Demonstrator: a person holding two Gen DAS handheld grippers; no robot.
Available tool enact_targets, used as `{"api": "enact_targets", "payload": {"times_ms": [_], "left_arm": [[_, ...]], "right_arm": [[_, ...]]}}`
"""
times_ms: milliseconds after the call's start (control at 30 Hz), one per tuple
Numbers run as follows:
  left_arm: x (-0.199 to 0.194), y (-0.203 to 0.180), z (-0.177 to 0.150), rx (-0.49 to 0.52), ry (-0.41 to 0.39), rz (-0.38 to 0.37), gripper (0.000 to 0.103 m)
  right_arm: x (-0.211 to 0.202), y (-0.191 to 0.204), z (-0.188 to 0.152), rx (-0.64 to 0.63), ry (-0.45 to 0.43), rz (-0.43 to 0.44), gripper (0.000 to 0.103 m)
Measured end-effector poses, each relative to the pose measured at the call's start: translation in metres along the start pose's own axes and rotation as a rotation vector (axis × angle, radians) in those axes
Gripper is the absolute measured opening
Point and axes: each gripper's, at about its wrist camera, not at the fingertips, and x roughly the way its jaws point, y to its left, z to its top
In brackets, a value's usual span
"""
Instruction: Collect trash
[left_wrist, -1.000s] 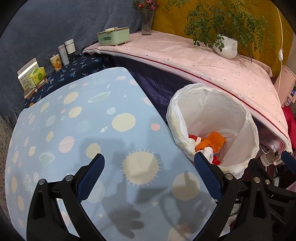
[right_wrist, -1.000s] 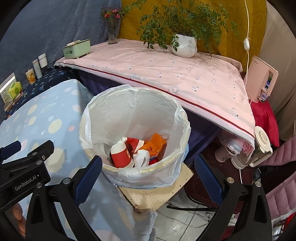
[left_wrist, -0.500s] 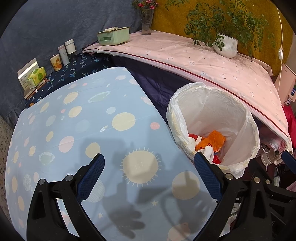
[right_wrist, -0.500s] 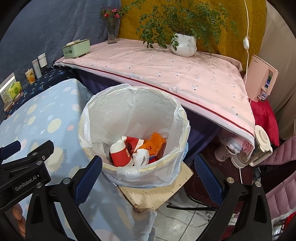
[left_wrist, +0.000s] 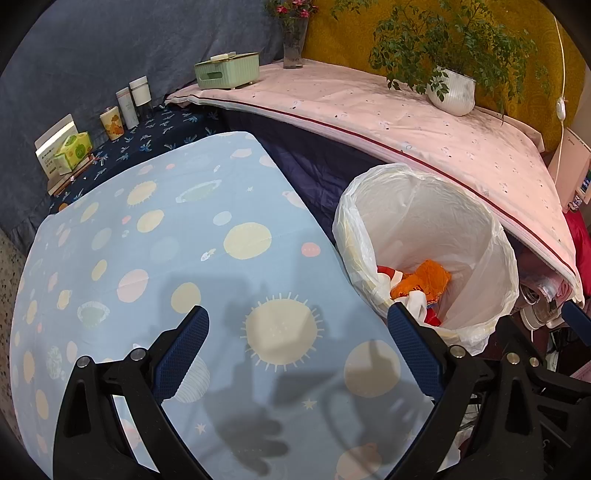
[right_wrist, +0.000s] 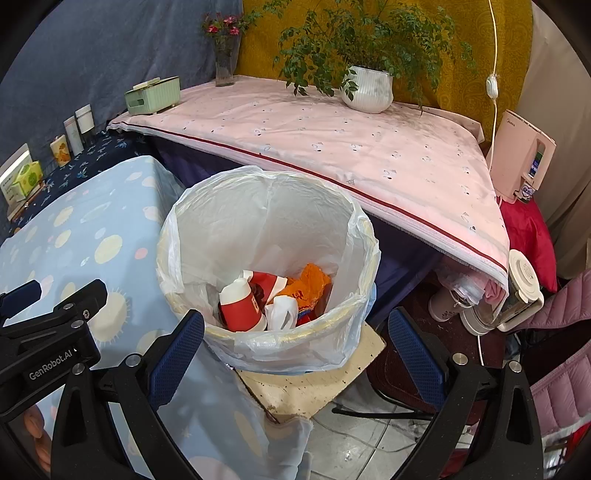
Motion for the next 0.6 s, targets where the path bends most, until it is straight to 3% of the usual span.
{"api": "enact_targets", "payload": {"times_ms": [600], "left_arm": [[0.0001,-0.0012,-0.0003,0.000,-0.001,-0.002,0.093]], "right_arm": [[0.0002,0.0004,-0.0001,0.000,0.000,0.000,0.096]]}}
